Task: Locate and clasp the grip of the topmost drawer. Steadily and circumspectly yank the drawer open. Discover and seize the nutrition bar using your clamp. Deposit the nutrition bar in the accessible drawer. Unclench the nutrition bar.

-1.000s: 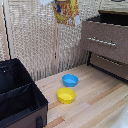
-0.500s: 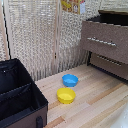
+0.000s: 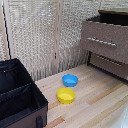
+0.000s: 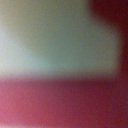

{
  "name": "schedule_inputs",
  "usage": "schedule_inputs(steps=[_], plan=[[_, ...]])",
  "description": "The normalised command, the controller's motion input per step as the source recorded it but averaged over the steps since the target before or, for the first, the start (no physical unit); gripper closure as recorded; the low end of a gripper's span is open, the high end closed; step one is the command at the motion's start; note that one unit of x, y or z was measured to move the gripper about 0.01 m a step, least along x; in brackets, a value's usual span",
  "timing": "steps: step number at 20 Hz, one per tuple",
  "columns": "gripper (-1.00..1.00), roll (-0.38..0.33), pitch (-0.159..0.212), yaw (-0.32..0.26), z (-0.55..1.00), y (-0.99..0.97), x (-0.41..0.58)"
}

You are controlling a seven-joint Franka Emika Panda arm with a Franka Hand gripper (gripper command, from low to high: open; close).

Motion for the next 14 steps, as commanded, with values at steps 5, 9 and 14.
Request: schedule_inputs(steps=[5,9,14], plan=[[1.0,0.098,0.0,0.005,0.21,-0.95,0.0],[1.0,0.078,0.002,0.0,0.04,-1.0,-0.015],[1.0,0.047,0.041,0.01,0.0,-0.99,-0.093]])
